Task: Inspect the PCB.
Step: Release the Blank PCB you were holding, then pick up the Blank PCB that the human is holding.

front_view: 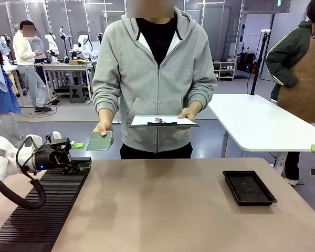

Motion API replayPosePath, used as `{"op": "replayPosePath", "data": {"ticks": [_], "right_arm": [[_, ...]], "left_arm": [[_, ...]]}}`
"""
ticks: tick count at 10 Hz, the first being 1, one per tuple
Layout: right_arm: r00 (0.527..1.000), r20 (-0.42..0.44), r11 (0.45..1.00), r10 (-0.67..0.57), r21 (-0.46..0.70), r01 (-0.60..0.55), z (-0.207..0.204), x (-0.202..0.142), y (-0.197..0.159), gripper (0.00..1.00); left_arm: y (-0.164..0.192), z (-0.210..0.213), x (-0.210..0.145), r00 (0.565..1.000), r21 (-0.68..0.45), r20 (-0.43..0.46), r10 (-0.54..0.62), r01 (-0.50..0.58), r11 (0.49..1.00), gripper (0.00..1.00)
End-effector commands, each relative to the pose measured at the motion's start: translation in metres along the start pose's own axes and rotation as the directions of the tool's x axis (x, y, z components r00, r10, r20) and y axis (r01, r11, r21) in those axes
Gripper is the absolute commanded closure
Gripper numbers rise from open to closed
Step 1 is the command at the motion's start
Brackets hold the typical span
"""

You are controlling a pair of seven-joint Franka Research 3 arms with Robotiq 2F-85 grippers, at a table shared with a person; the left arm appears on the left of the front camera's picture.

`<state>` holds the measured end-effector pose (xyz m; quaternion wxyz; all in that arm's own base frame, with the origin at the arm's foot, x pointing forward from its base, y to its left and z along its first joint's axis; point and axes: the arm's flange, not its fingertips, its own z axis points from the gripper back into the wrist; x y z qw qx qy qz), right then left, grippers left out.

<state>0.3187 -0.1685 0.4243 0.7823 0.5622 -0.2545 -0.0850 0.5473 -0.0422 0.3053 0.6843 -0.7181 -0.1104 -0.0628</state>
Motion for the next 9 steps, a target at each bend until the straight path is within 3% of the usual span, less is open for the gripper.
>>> {"op": "replayPosePath", "data": {"ticks": [1, 9], "right_arm": [[1.000, 0.011, 1.000, -0.001, 0.015, 0.001, -0.0019, -0.0017, 0.0022, 0.00], [1.000, 0.011, 1.000, -0.001, 0.015, 0.001, -0.0019, -0.0017, 0.0022, 0.00]], "left_arm": [[0.0004, 0.0003, 0.0002, 1.000, 0.005, 0.002, 0.000, 0.000, 1.000, 0.00], [0.0004, 0.0003, 0.0002, 1.000, 0.005, 0.002, 0.000, 0.000, 1.000, 0.00]]}}
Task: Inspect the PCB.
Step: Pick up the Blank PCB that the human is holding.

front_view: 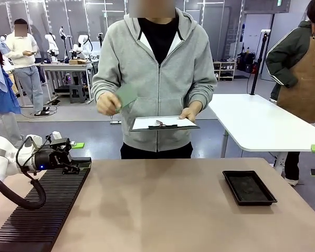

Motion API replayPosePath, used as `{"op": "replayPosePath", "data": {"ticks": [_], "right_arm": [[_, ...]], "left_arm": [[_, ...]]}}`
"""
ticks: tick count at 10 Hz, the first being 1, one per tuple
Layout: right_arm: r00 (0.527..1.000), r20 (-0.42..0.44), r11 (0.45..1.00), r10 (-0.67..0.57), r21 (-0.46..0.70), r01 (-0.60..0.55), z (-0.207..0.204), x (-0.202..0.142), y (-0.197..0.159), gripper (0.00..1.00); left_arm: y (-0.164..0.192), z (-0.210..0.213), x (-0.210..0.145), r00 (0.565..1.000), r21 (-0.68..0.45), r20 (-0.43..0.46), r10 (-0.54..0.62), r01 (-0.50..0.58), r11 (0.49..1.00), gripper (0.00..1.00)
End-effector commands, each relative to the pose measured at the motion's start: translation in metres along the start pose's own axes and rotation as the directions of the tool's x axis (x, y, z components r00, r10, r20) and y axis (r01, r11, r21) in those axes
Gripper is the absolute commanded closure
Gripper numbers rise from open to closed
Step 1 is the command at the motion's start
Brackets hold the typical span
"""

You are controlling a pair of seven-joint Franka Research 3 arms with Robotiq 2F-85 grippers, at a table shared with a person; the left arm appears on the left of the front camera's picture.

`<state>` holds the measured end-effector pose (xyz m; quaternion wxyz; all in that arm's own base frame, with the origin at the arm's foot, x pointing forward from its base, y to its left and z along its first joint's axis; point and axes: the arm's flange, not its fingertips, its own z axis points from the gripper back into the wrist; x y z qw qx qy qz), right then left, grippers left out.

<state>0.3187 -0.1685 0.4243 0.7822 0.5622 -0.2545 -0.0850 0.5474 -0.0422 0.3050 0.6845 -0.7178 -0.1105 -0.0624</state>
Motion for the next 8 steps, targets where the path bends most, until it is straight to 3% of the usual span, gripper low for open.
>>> {"op": "replayPosePath", "data": {"ticks": [1, 3, 5, 8], "right_arm": [[1.000, 0.011, 1.000, -0.001, 0.015, 0.001, -0.002, -0.002, 0.002, 0.00], [1.000, 0.011, 1.000, -0.001, 0.015, 0.001, -0.002, -0.002, 0.002, 0.00], [1.000, 0.011, 1.000, -0.001, 0.015, 0.001, -0.002, -0.002, 0.002, 0.00], [1.000, 0.011, 1.000, -0.001, 0.015, 0.001, -0.002, -0.002, 0.002, 0.00]], "left_arm": [[0.000, 0.000, 0.000, 1.000, 0.000, 0.000, 0.000, 0.000, 1.000, 0.00], [-0.053, 0.005, -0.027, 0.994, 0.041, -0.051, 0.098, -0.096, 0.995, 0.00], [-0.073, 0.014, -0.083, 0.985, 0.001, 0.021, 0.170, -0.171, 0.985, 0.00], [-0.088, 0.027, -0.159, 0.987, 0.022, 0.058, 0.149, -0.150, 0.988, 0.00]]}}
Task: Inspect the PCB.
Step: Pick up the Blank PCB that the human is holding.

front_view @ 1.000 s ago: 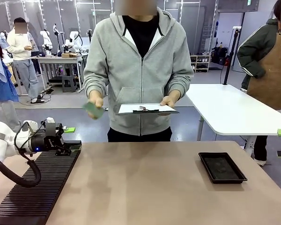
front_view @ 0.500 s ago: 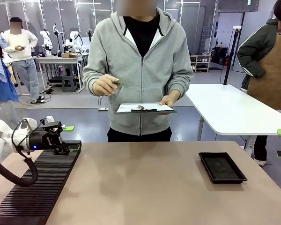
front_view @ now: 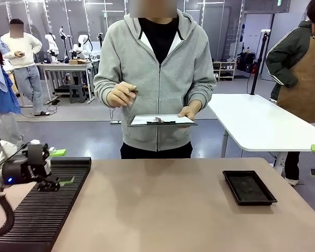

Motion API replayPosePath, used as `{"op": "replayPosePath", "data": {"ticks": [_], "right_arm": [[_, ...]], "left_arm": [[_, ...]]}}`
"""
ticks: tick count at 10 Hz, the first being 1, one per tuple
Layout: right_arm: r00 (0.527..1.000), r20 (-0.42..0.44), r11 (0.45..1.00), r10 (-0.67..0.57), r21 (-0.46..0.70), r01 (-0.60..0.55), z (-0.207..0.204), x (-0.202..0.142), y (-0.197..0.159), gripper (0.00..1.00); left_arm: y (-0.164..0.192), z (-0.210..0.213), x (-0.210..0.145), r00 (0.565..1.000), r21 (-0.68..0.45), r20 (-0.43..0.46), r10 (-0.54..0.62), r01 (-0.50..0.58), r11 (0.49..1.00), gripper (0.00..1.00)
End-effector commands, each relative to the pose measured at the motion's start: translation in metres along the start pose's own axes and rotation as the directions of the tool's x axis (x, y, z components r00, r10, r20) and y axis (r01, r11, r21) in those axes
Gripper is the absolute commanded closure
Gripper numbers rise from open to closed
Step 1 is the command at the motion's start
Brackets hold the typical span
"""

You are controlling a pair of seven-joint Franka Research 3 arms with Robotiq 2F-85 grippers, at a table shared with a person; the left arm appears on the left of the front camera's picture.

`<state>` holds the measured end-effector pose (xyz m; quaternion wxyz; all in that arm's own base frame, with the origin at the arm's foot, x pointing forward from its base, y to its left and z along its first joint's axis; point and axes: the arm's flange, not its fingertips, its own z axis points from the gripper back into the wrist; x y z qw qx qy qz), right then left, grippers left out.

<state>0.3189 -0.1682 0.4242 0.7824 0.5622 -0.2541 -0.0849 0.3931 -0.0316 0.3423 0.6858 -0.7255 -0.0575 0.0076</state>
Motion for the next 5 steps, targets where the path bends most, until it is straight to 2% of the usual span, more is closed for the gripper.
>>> {"op": "replayPosePath", "data": {"ticks": [1, 3, 5], "right_arm": [[1.000, 0.012, 1.000, -0.001, 0.015, 0.000, -0.002, -0.002, 0.002, 0.00], [1.000, 0.012, 1.000, -0.001, 0.015, 0.000, -0.002, -0.002, 0.002, 0.00], [1.000, 0.012, 1.000, -0.001, 0.015, 0.000, -0.002, -0.002, 0.002, 0.00]], "left_arm": [[-0.011, 0.024, -0.049, 0.996, -0.004, 0.058, -0.067, 0.067, 0.998, 0.00], [-0.015, 0.044, -0.067, 0.987, -0.004, 0.071, -0.146, 0.146, 0.989, 0.00], [-0.024, 0.048, -0.062, 0.986, 0.036, 0.041, -0.159, 0.158, 0.987, 0.00]]}}
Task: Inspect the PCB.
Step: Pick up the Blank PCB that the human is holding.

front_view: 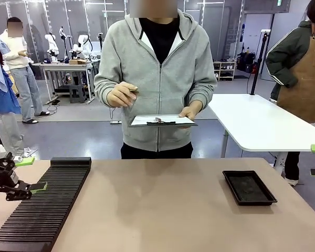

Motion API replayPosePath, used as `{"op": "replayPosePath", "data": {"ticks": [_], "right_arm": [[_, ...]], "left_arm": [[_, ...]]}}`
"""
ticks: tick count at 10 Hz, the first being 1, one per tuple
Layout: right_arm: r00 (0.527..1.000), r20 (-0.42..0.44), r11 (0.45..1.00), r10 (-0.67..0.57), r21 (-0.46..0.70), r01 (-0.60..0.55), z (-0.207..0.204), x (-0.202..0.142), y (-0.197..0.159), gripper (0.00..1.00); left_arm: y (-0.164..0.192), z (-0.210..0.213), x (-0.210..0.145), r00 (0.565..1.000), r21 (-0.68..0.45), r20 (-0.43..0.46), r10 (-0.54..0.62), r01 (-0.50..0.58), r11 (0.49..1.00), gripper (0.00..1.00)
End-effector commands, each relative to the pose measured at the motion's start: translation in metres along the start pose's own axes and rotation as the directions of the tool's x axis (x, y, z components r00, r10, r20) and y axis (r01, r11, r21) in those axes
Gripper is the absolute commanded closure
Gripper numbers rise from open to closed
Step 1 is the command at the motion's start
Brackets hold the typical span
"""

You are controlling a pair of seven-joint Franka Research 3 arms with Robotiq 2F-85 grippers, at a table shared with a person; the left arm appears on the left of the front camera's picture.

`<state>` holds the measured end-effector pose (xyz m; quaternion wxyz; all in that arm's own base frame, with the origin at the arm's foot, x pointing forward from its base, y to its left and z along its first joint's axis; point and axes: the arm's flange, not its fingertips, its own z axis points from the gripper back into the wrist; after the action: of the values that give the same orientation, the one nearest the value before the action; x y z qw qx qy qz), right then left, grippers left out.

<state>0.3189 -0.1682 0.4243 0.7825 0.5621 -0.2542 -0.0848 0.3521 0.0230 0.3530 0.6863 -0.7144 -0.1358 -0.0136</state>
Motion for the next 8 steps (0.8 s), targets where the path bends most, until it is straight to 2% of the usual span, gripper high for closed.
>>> {"op": "replayPosePath", "data": {"ticks": [1, 3, 4, 5, 6, 8], "right_arm": [[1.000, 0.012, 1.000, -0.001, 0.015, 0.000, -0.002, -0.002, 0.002, 0.00], [1.000, 0.012, 1.000, -0.001, 0.015, 0.000, -0.002, -0.002, 0.002, 0.00], [1.000, 0.012, 1.000, -0.001, 0.015, 0.000, -0.002, -0.002, 0.002, 0.00], [1.000, 0.012, 1.000, -0.001, 0.015, 0.000, -0.002, -0.002, 0.002, 0.00], [1.000, 0.012, 1.000, -0.001, 0.015, 0.000, -0.002, -0.002, 0.002, 0.00], [1.000, 0.012, 1.000, -0.001, 0.015, 0.000, -0.002, -0.002, 0.002, 0.00]], "left_arm": [[-0.018, -0.006, -0.021, 0.997, 0.048, -0.076, 0.022, -0.018, 0.999, 0.00], [-0.039, -0.003, -0.010, 0.990, 0.081, -0.122, 0.076, -0.066, 0.995, 0.00], [-0.042, -0.004, -0.003, 0.992, 0.088, -0.110, 0.069, -0.059, 0.994, 0.00], [-0.040, -0.007, 0.002, 0.995, 0.061, -0.085, 0.051, -0.046, 0.997, 0.00], [-0.029, -0.004, -0.006, 0.994, 0.067, -0.097, 0.052, -0.046, 0.997, 0.00], [-0.029, -0.004, -0.006, 0.994, 0.067, -0.097, 0.052, -0.046, 0.997, 0.00]]}}
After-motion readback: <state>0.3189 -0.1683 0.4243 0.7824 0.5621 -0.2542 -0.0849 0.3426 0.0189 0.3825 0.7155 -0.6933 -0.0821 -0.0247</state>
